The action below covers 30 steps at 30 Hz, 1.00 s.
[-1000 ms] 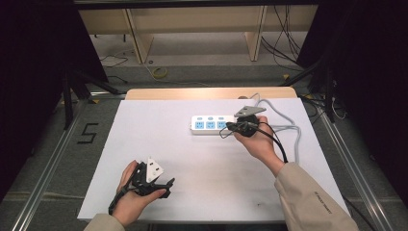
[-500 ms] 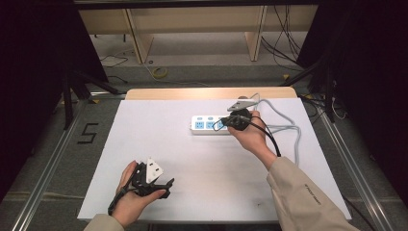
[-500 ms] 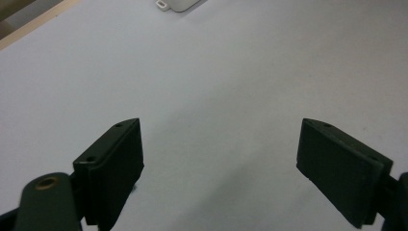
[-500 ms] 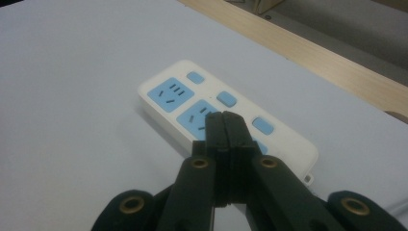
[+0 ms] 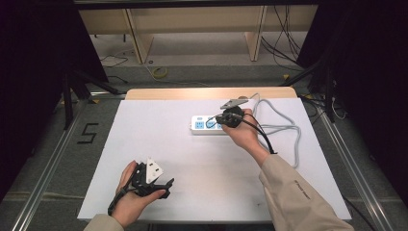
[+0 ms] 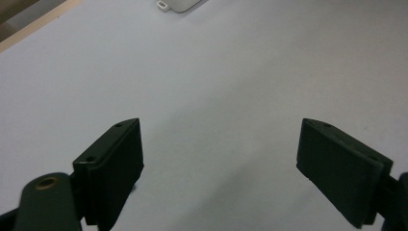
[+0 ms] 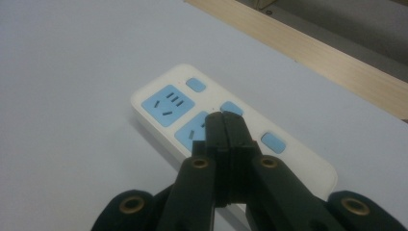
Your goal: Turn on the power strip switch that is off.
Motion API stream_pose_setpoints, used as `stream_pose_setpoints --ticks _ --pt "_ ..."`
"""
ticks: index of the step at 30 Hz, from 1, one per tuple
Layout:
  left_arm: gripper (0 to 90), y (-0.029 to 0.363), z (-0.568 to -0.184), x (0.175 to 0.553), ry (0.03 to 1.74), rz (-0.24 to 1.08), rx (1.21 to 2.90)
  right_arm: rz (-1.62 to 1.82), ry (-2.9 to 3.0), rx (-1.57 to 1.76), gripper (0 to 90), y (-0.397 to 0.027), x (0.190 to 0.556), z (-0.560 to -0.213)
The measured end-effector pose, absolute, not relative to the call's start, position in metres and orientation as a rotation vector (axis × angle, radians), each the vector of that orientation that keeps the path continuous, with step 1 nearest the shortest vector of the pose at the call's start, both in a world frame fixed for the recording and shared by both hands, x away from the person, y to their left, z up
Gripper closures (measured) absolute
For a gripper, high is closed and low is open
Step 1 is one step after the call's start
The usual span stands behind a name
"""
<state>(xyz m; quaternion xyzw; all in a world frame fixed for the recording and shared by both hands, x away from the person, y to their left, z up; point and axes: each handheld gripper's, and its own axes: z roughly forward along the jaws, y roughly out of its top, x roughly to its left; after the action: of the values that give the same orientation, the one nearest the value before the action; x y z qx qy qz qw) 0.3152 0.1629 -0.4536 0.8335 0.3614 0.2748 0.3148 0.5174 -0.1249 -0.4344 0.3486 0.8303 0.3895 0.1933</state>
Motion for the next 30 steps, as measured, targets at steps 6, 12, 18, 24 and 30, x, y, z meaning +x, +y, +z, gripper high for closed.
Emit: stream_pose_setpoints --ticks 6,12,18,24,30 --pt "16.0 0.163 -0.454 0.315 0.949 0.724 2.197 1.062 2.338 1.001 90.0 -0.12 0.526 -0.44" --pt "16.0 0.163 -0.454 0.315 0.95 0.727 2.196 1.047 2.337 1.017 90.0 -0.116 0.533 -0.443" --pt "16.0 0.163 -0.454 0.314 0.946 0.724 2.196 1.034 2.345 1.031 90.0 -0.113 0.539 -0.448" --pt "15.9 0.163 -0.454 0.314 0.951 0.717 2.183 1.018 2.35 1.026 90.0 -0.109 0.544 -0.452" --pt "15.8 0.164 -0.454 0.314 0.952 0.711 2.178 1.015 2.354 1.023 90.0 -0.104 0.549 -0.453"
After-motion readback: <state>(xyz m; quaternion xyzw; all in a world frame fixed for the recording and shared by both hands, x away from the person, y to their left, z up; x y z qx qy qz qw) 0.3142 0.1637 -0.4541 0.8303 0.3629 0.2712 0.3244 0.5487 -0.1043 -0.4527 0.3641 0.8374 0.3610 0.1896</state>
